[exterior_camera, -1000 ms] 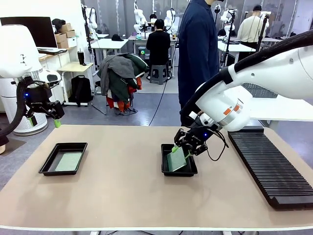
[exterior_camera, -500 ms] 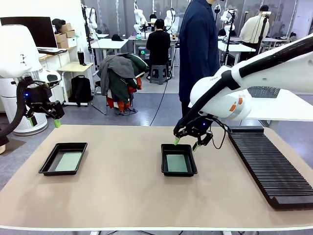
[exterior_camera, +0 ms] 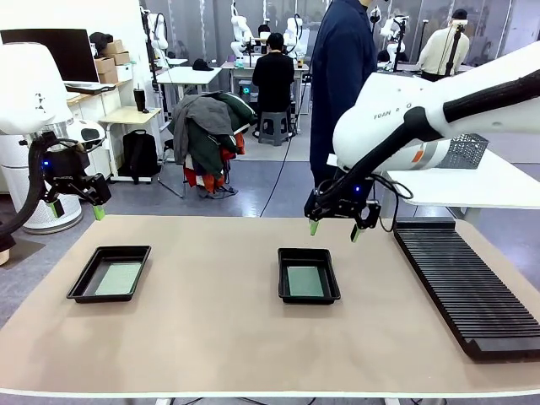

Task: Inspect and transfer BCBs to ESD trays.
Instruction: Pick up the Blank PCB from the PCB Rack and place it in the right ESD tray.

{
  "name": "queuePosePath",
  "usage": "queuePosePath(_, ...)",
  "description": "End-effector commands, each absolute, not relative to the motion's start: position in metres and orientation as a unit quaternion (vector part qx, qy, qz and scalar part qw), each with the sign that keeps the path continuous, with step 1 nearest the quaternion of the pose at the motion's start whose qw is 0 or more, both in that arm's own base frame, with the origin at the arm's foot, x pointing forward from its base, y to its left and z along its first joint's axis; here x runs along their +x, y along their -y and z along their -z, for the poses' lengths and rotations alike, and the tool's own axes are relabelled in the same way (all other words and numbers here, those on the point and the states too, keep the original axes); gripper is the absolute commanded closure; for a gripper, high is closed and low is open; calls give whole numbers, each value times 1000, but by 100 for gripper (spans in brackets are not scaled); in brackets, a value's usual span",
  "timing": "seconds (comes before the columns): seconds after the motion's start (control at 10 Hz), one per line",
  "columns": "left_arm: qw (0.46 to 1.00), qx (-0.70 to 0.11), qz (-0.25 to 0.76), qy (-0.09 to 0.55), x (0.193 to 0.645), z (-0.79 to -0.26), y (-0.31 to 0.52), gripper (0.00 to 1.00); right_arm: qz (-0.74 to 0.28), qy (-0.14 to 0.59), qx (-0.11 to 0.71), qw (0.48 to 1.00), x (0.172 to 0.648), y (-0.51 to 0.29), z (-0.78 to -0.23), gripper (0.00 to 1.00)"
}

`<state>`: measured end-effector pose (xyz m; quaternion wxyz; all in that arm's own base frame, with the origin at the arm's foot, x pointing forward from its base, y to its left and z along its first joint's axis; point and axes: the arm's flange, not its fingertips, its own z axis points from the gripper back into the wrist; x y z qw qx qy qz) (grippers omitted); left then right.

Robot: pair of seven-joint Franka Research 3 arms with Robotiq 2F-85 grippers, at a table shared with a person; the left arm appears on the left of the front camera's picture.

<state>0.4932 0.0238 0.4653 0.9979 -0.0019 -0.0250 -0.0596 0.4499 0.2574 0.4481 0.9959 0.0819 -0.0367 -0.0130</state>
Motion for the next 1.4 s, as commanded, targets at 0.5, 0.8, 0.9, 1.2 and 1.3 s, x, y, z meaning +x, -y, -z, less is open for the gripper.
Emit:
queuePosePath(0.5,998,-6,63,29,492,-463,-25,0,8,28,-4,1000,446,-251,-502,0)
queuePosePath(0.8,998,-6,63,29,492,-463,-25,0,1,29,15,999,446,-248,-501,0)
queuePosePath(0.9,998,-6,63,29,492,-463,-25,0,1,29,15,999,446,-248,-501,0)
queuePosePath(1.2,998,-6,63,29,492,-463,-25,0,1,29,15,999,446,-248,-501,0)
queuePosePath(1.3,998,-6,63,29,492,-463,-25,0,1,29,15,999,446,-248,-501,0)
